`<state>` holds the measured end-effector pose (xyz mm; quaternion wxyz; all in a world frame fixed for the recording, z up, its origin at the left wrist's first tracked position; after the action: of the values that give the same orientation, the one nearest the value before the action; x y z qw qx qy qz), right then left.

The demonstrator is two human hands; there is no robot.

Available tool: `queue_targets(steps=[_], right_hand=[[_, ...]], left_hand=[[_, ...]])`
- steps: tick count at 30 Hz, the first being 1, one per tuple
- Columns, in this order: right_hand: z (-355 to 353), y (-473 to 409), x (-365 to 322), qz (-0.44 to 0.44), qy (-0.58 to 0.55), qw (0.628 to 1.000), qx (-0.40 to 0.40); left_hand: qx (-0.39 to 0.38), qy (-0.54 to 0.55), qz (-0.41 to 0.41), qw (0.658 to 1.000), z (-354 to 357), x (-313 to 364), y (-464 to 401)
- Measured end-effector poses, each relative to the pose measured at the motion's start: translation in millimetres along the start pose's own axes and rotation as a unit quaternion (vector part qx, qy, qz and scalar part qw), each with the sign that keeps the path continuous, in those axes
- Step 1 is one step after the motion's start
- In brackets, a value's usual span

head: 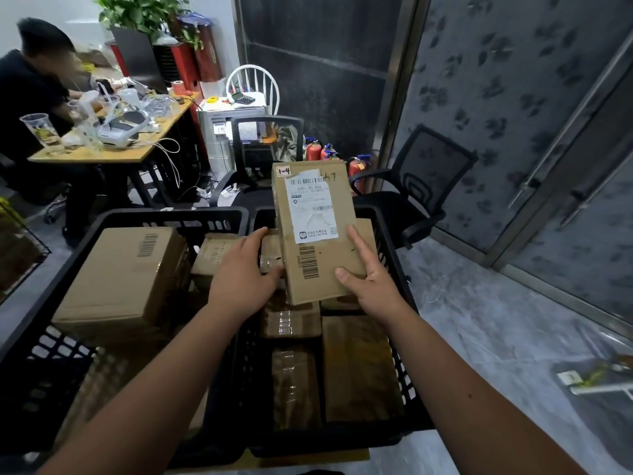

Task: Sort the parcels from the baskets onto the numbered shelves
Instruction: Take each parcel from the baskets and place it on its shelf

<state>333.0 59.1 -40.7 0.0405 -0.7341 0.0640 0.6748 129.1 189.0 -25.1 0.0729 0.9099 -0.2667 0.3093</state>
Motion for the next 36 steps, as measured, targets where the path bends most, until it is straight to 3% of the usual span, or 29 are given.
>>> queue_targets(steps=[12, 23, 32, 36], right_hand=[[-6, -2, -11, 0.031, 0.053, 0.993, -0.098], [-38, -9, -27, -0.019, 0.046, 0.975, -0.214], [-24, 26, -29, -0.074, 0.002, 0.940, -0.333], [-1, 52, -38, -0.100, 0.011, 0.914, -0.392]], left_hand=[[0.052, -0.022, -0.021, 0.998, -5, -2, 14], [0.139, -0.057, -0.121, 0.981, 3, 36, 59], [0.270, -0.029, -0.223, 0.936, 21, 71, 159], [0.346, -0.032, -0.288, 0.892, 18, 92, 226]])
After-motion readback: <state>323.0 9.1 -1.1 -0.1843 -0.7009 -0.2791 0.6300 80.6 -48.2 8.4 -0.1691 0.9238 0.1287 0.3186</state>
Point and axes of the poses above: each hand's wrist, its own y-axis away from the middle knuckle, its own z-axis out of the palm, x = y × z, the point moved 3 cm from there along -y, towards the middle knuckle, and after that the axes turned 11 degrees about -x, right-handed, at the moved point
